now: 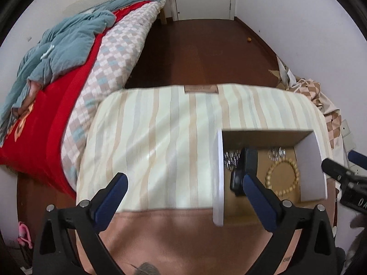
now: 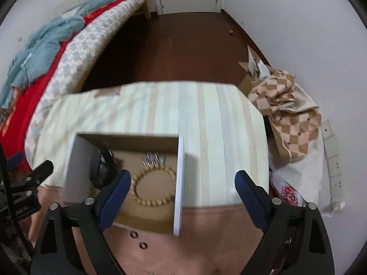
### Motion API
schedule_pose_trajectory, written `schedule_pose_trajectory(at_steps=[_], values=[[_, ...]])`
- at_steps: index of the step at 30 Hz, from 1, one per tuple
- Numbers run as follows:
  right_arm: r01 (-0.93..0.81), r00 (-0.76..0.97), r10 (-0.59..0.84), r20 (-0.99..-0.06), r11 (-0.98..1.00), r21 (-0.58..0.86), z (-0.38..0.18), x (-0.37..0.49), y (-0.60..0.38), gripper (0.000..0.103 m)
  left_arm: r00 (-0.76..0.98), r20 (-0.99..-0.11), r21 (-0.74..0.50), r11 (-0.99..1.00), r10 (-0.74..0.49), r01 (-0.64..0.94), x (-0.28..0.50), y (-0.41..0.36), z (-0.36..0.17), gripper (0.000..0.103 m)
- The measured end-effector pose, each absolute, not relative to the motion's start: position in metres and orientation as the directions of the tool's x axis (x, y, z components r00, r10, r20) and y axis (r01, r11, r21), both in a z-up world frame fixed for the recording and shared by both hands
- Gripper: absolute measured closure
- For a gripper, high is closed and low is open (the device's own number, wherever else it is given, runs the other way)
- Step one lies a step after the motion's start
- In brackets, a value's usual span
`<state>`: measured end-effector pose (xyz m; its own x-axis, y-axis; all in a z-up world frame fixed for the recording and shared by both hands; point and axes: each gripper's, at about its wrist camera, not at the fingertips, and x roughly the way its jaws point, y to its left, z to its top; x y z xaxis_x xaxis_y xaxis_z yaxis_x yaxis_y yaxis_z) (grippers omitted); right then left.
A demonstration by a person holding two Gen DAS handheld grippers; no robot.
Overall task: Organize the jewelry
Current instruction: 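Carry the chain with the left tool while the right tool carries the charm into the box, releasing both, then lift both open tools out of the white box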
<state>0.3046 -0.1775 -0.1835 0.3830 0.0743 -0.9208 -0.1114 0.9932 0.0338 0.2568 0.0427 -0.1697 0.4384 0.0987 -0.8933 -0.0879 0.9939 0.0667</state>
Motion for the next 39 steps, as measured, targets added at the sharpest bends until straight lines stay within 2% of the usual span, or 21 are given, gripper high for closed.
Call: schedule_pose_trajectory(at_steps=[1, 10, 29, 39], values=[[-0.108, 0.377, 0.067, -0.924, 0.994, 0.028, -0.187, 0.3, -0.177, 0.0, 0.435, -0.895, 0.068, 0.994, 0.101, -0.091, 0.254, 0.042, -0.171, 0.0], [-0.105, 0.407, 0.026, -0.913, 0.994, -0.018, -0.189, 0.264, -0.166, 0.0, 0.464, -0.875, 0.095, 0.989, 0.136, -0.109, 0.222, 0.035, -0.159, 0.0], [-0.101, 0.604, 0.048, -0.796, 0.995, -0.016, -0.078, 0.158, -0.167, 0.0, 0.631, -0.759, 0.084, 0.985, 0.162, -0.153, 0.12, 0.024, -0.065, 0.0], [-0.103, 0.679, 0.052, -0.732, 0.994, -0.026, -0.037, 0.105, -0.167, 0.0, 0.672, -0.721, 0.085, 0.984, 0.17, -0.157, 0.075, 0.023, -0.046, 0.0]])
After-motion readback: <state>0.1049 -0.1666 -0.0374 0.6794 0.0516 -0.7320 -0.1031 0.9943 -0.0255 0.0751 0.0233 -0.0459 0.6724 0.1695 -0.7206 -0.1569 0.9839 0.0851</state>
